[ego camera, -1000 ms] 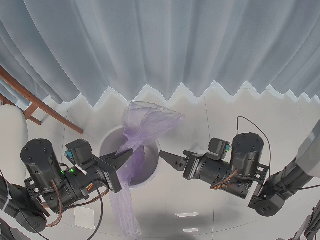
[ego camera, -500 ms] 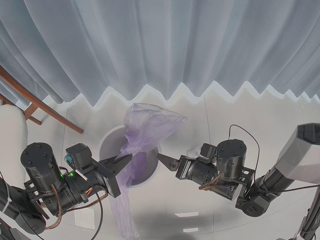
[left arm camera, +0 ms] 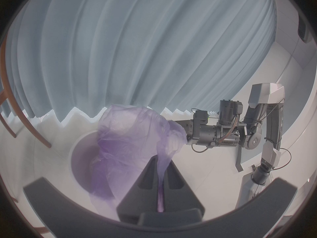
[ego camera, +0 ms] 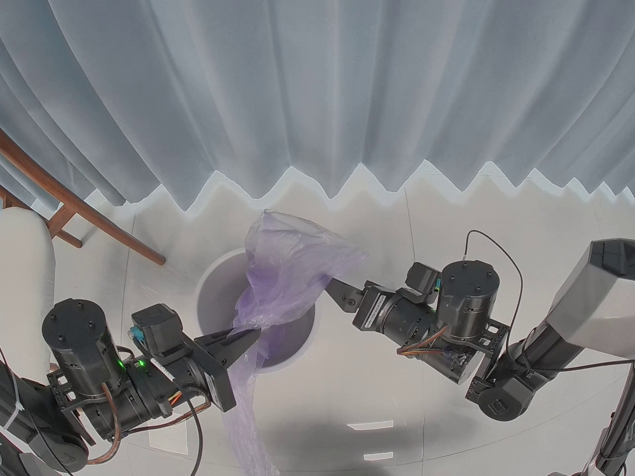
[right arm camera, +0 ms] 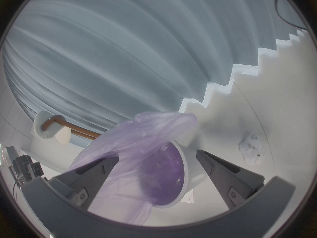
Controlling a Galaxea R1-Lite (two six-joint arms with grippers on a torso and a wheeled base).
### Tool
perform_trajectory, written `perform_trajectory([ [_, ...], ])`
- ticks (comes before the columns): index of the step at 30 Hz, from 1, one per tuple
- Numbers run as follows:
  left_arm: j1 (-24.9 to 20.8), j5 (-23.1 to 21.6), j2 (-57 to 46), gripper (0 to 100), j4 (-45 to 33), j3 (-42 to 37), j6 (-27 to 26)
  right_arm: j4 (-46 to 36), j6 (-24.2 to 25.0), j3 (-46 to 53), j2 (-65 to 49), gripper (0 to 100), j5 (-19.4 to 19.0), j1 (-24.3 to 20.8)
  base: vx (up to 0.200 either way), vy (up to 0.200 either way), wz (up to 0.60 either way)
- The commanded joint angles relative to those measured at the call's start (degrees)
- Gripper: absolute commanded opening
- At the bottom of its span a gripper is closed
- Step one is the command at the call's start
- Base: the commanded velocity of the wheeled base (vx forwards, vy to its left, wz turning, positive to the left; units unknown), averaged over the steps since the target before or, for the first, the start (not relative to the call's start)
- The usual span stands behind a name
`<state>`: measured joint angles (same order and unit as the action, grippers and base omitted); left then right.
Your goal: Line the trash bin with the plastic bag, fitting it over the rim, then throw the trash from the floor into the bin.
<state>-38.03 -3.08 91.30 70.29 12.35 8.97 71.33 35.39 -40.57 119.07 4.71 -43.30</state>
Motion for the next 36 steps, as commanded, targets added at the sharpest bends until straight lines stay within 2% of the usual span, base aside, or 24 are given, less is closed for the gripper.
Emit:
perform_trajectory([
  [1,-0.81,0.01,-0.33,0,0.02,-0.84,0.08,0.57,-0.06,-0.91,0.73,100,0.66,0.41,0.0,0.0,0.0],
  [18,-1.25,0.01,-0.15,0,-0.07,-2.24,-0.01,2.24,-0.15,-0.91,-2.0,100,0.74,0.41,0.0,0.0,0.0],
  [36,-3.71,-0.17,-0.5,0,0.2,-0.75,0.43,6.9,0.03,-1.18,1.43,100,0.83,-1.08,0.0,0.0,0.0],
])
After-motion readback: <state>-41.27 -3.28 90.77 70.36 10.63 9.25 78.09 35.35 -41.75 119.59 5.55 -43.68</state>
